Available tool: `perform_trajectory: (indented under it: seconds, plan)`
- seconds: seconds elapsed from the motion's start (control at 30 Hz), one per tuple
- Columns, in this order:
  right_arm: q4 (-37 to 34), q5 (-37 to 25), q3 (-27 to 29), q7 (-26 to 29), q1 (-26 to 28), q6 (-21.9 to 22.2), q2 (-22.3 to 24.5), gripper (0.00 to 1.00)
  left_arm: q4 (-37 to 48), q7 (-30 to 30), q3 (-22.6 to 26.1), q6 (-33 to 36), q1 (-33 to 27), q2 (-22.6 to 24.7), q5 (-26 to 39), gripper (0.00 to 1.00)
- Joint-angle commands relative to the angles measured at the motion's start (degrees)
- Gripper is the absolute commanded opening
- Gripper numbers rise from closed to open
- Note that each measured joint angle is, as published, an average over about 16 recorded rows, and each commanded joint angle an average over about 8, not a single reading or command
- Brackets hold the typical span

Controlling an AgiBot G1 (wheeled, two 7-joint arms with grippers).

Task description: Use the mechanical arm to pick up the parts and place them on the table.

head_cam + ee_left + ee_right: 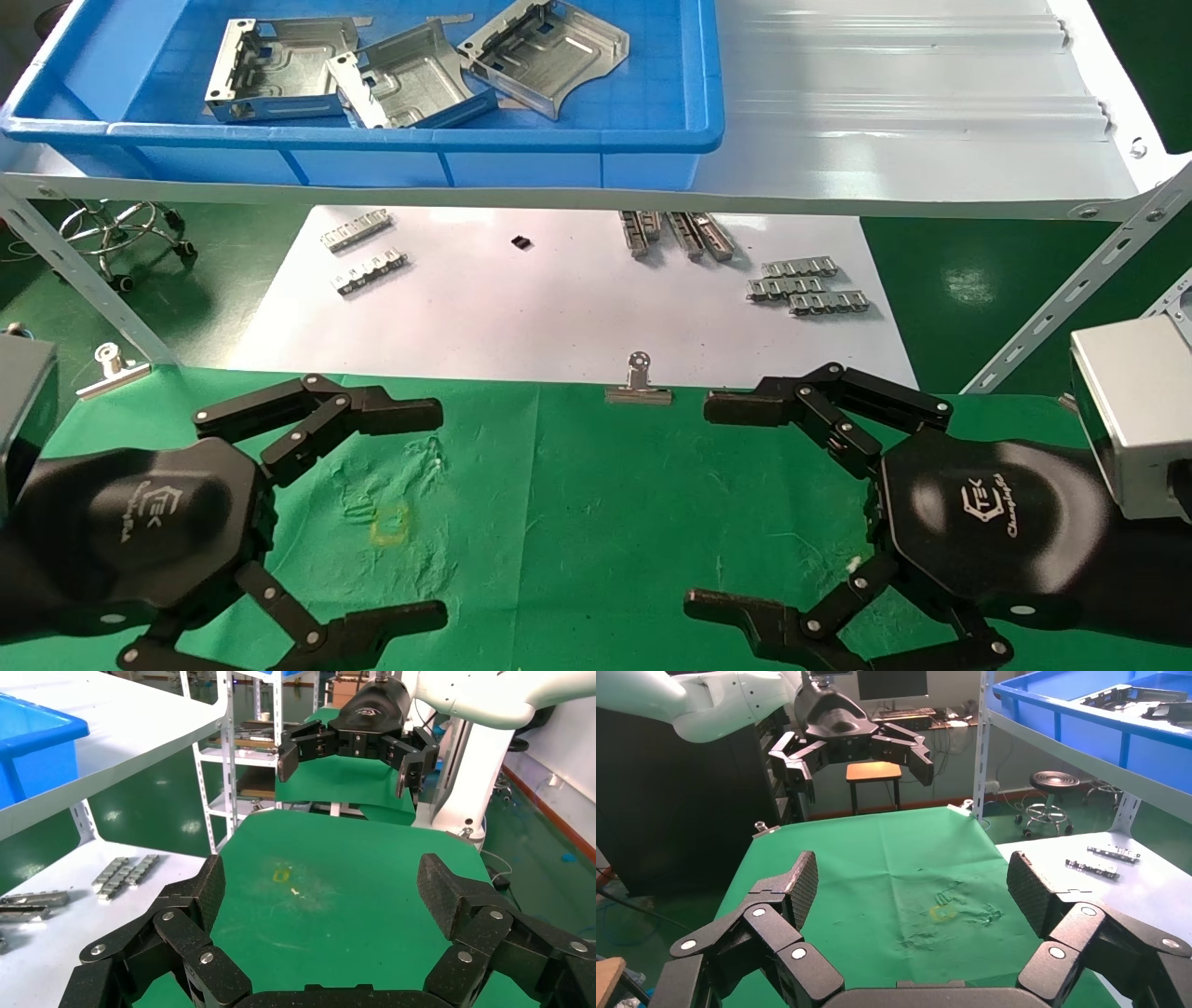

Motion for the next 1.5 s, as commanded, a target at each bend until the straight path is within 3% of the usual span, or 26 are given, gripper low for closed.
perform_trajectory:
  seconds: [0.03, 0.4, 0.43, 0.63, 0.7, 1.03, 1.5]
  plan:
    - [0.0, 0.0, 0.0, 0.0, 0.0, 0.0, 0.0, 1.0, 0.0, 0.0, 0.0, 0.0, 0.0, 0.0, 0.0, 1.0]
    - [0.0, 0.0, 0.0, 0.0, 0.0, 0.0, 0.0, 0.98, 0.0, 0.0, 0.0, 0.0, 0.0, 0.0, 0.0, 1.0]
    - [0.0, 0.0, 0.0, 0.0, 0.0, 0.0, 0.0, 0.9, 0.0, 0.0, 0.0, 0.0, 0.0, 0.0, 0.0, 1.0]
    - [0.0, 0.0, 0.0, 0.0, 0.0, 0.0, 0.0, 0.15, 0.1, -0.07, -0.02, -0.15, 0.01, 0.05, -0.04, 1.0]
    - [0.0, 0.0, 0.0, 0.0, 0.0, 0.0, 0.0, 0.0, 0.45, -0.32, -0.06, -0.75, -0.05, 0.38, -0.18, 1.0]
    - [-0.01, 0.0, 0.0, 0.0, 0.01, -0.01, 0.0, 0.0, 4.71, -2.87, 0.37, -9.33, -4.71, 5.36, 1.62, 1.0]
    - [-0.01, 0.0, -0.01, -0.01, 0.01, -0.01, 0.0, 0.0, 17.88, -7.36, 4.84, -20.34, -21.57, 12.68, 12.38, 1.0]
